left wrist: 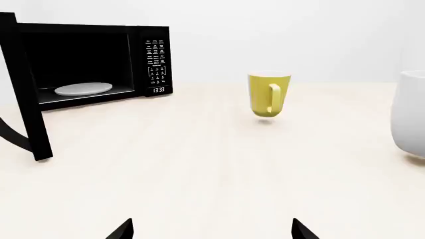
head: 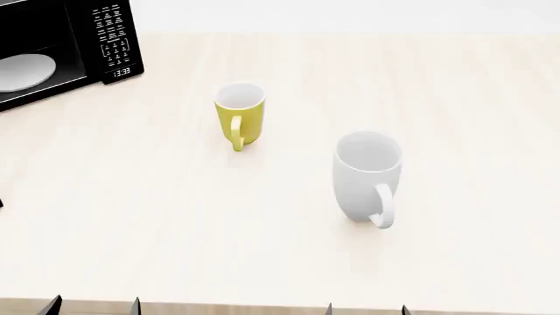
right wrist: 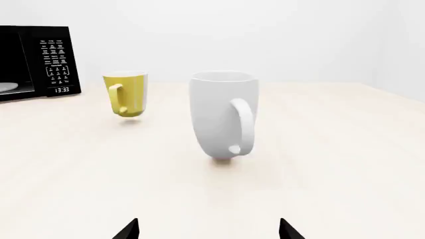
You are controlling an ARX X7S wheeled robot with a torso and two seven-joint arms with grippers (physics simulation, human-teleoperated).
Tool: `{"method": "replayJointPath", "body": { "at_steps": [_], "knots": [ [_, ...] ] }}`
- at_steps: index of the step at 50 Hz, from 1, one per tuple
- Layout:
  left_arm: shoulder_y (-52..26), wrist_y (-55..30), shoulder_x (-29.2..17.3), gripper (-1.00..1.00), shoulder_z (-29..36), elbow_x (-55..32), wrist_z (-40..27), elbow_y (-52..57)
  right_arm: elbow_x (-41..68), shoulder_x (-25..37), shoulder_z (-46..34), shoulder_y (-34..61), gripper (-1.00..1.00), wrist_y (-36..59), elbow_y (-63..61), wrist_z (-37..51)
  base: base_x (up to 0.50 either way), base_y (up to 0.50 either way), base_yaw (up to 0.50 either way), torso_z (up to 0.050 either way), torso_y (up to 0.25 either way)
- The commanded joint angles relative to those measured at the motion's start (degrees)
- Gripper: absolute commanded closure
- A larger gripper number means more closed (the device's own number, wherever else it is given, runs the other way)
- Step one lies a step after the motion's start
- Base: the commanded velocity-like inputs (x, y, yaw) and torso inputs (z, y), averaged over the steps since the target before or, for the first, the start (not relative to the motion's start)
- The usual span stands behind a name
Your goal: Close the microwave.
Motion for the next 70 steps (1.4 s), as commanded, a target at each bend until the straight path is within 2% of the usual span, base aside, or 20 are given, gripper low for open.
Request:
{"method": "replayJointPath", "body": {
  "at_steps": [1, 23, 25, 30, 38, 43, 65, 70],
  "knots": [
    [0.03, 0.50, -0.92, -1.00, 1.14, -0.88, -0.93, -0.25, 1.16, 0.85, -1.09, 0.01, -1.00, -0.14, 0.14, 1.03, 0.00, 0.00, 0.00, 0.000, 0.000],
    [-0.11, -0.42, -3.61, -1.00, 3.85, -4.33, -4.84, 0.76, 3.83, 3.75, -4.27, 0.32, -1.00, 0.25, -0.33, 4.63, 0.00, 0.00, 0.00, 0.000, 0.000],
    [0.14, 1.79, -3.94, -1.00, 4.14, -3.11, -5.77, 1.85, 3.88, 3.98, -4.29, 0.29, -1.00, 0.51, -1.78, 5.06, 0.00, 0.00, 0.00, 0.000, 0.000],
    [1.81, 5.24, -4.89, -1.00, 3.36, -3.17, -7.08, 11.68, 4.39, 4.80, -3.22, 0.12, -1.00, -0.45, -10.01, 6.54, 0.00, 0.00, 0.00, 0.000, 0.000],
    [4.19, 13.91, -6.97, -1.00, 1.84, 3.68, -10.92, 25.30, 1.05, 5.46, -0.01, -0.62, -1.00, -13.36, -24.49, 11.19, 0.00, 0.00, 0.00, 0.000, 0.000],
    [4.75, 13.78, -8.00, -1.00, 0.79, 1.86, -11.03, 31.23, -0.37, 5.70, 1.13, -1.04, -1.00, -18.47, -27.60, 13.02, 0.00, 0.00, 0.00, 0.000, 0.000],
    [4.29, 13.05, -9.12, -1.00, 0.84, 1.49, -13.00, 31.65, -0.47, 6.80, -0.30, -1.44, -1.00, -20.70, -26.75, 15.60, 0.00, 0.00, 0.00, 0.000, 0.000],
    [4.26, 13.00, -9.35, -1.00, 0.78, 1.24, -13.42, 31.65, -0.69, 7.14, -1.01, -1.83, -1.00, -21.35, -26.60, 15.78, 0.00, 0.40, 0.00, 0.000, 0.000]
  ]
}}
